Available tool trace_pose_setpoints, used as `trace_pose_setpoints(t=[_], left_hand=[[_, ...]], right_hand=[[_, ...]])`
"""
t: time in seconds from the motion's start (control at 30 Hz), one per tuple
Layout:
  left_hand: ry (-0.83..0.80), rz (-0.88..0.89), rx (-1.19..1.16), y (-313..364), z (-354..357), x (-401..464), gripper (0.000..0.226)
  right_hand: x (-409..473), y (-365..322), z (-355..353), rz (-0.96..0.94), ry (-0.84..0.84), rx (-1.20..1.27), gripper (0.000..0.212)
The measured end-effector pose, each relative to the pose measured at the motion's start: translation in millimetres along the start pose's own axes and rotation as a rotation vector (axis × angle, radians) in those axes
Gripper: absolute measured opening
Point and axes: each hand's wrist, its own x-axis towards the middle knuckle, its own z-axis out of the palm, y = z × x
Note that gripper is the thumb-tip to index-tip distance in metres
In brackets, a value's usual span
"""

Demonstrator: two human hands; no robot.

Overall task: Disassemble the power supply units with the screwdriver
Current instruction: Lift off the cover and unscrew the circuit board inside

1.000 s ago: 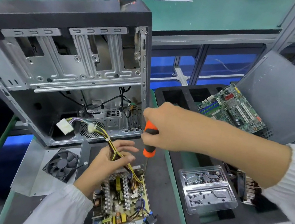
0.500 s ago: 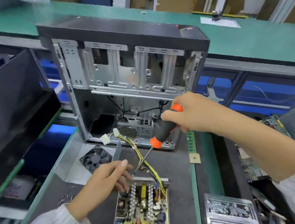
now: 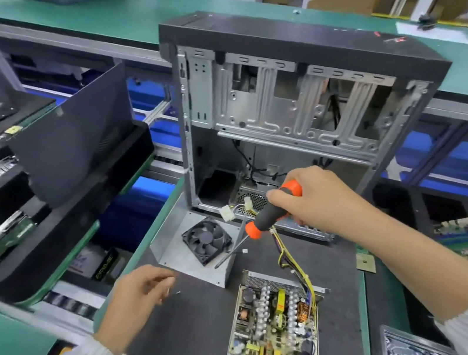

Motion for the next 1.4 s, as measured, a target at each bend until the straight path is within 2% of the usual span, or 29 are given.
trace_pose_setpoints(t=[0.07, 0.13, 0.33, 0.5, 0.6, 0.73, 0.87, 1.0, 1.07, 1.13, 1.2, 1.27, 1.33, 1.4], left_hand=[[0.034, 0.064, 0.253, -21.8, -10.7, 2.3, 0.017], [0.055, 0.060, 0.329, -41.9, -17.4, 6.0, 0.018], [0.108, 0.017, 0.229, -67.6, -12.3, 6.9, 0.029], [0.063, 0.088, 0.229, -73.8, -4.8, 5.1, 0.020], [0.031, 0.097, 0.234, -75.4, -5.0, 5.6, 0.010], [0.058, 0.157, 0.209, -67.9, -4.1, 4.5, 0.011], [0.068, 0.228, 0.059, -35.7, 11.7, 1.1, 0.020], [-0.132, 0.274, -0.036, 0.7, 41.4, -11.7, 0.020], [-0.286, 0.279, 0.012, 14.6, 57.6, -17.9, 0.016], [-0.369, 0.294, 0.133, 28.5, 73.4, -21.4, 0.016], [-0.356, 0.317, 0.324, 44.4, 87.4, -21.7, 0.027], [-0.332, 0.302, 0.543, 61.4, 100.2, -21.3, 0.041], [-0.337, 0.288, 0.710, 72.1, 112.3, -20.6, 0.046], [-0.355, 0.256, 0.815, 78.3, 120.9, -18.9, 0.042]], right_hand=[[-0.8, -6.8, 5.3, -0.013, 0.012, -0.007, 0.040], [-1.2, -13.2, 9.2, -0.028, 0.024, -0.010, 0.040], [-6.1, -24.7, 25.3, -0.047, 0.091, 0.014, 0.032], [-16.5, -25.1, 44.5, -0.031, 0.125, 0.114, 0.030], [-24.0, -18.6, 50.6, 0.001, 0.194, 0.201, 0.036], [-39.5, -2.5, 55.7, 0.102, 0.267, 0.530, 0.040], [-55.7, 21.1, 65.8, 0.341, 0.464, 0.943, 0.031], [-73.3, 51.9, 64.1, 0.523, 0.535, 1.365, 0.029], [-79.3, 68.6, 57.1, 0.537, 0.600, 1.567, 0.026], [-82.0, 85.1, 47.1, 0.488, 0.643, 1.712, 0.022], [-83.4, 101.0, 36.0, 0.430, 0.661, 1.674, 0.019], [-85.7, 115.9, 28.0, 0.377, 0.650, 1.490, 0.018], [-89.4, 127.8, 29.2, 0.319, 0.572, 1.099, 0.017], [-90.8, 138.2, 39.6, 0.275, 0.414, 0.722, 0.012]])
